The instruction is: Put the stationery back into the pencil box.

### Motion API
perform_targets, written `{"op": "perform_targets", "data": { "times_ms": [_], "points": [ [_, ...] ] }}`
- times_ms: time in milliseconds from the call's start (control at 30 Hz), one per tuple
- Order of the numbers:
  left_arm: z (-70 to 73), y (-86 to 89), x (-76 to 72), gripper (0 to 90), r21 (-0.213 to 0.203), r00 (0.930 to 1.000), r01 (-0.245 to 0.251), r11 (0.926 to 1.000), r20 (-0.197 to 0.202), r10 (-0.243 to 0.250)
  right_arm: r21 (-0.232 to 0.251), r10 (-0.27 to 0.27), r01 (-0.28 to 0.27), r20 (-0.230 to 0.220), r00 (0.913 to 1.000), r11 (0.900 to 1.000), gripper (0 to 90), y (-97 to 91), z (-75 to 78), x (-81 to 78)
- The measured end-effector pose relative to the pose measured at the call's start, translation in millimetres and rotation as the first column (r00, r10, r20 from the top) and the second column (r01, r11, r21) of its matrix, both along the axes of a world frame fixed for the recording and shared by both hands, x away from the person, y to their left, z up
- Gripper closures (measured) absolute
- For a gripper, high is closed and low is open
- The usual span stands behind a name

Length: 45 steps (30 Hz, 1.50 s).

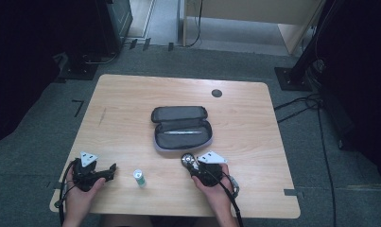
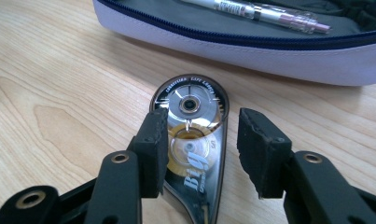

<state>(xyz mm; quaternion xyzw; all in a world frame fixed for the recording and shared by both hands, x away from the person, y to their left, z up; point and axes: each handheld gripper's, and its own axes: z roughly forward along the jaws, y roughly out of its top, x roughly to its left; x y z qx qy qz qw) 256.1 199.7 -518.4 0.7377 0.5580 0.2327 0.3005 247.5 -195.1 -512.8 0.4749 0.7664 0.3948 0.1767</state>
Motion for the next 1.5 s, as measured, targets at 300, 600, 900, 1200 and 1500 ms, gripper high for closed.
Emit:
{"op": "perform_targets", "data": {
  "times_ms": [300, 600, 900, 1200, 1500],
  "points": [
    [0.0, 0.0, 0.0, 9.5, 0.000, 1.0000, 0.000, 1.0000, 0.000, 0.000, 0.037, 0.013, -0.013, -0.014, 0.9998, 0.9992, 55.7, 2.0, -4.2, -0.5],
    [0.0, 0.1, 0.0, 9.5, 0.000, 1.0000, 0.000, 1.0000, 0.000, 0.000, 0.071, 0.031, -0.030, -0.006, 0.9995, 0.9970, 69.2, -0.9, -2.8, -4.0],
    [0.0, 0.0, 0.0, 9.5, 0.000, 1.0000, 0.000, 1.0000, 0.000, 0.000, 0.055, 0.012, -0.013, 0.008, 0.9999, 0.9984, 66.8, -0.6, -1.1, -8.1],
    [0.0, 0.0, 0.0, 9.5, 0.000, 1.0000, 0.000, 1.0000, 0.000, 0.000, 0.136, 0.074, -0.081, 0.053, 0.9958, 0.9875, 55.4, 21.0, 17.9, -20.4],
    [0.0, 0.1, 0.0, 9.5, -0.001, 1.0000, 0.000, 1.0000, 0.000, 0.000, 0.182, 0.172, -0.182, 0.071, 0.9826, 0.9662, 52.7, 48.3, 22.5, -29.0]
  ]
}}
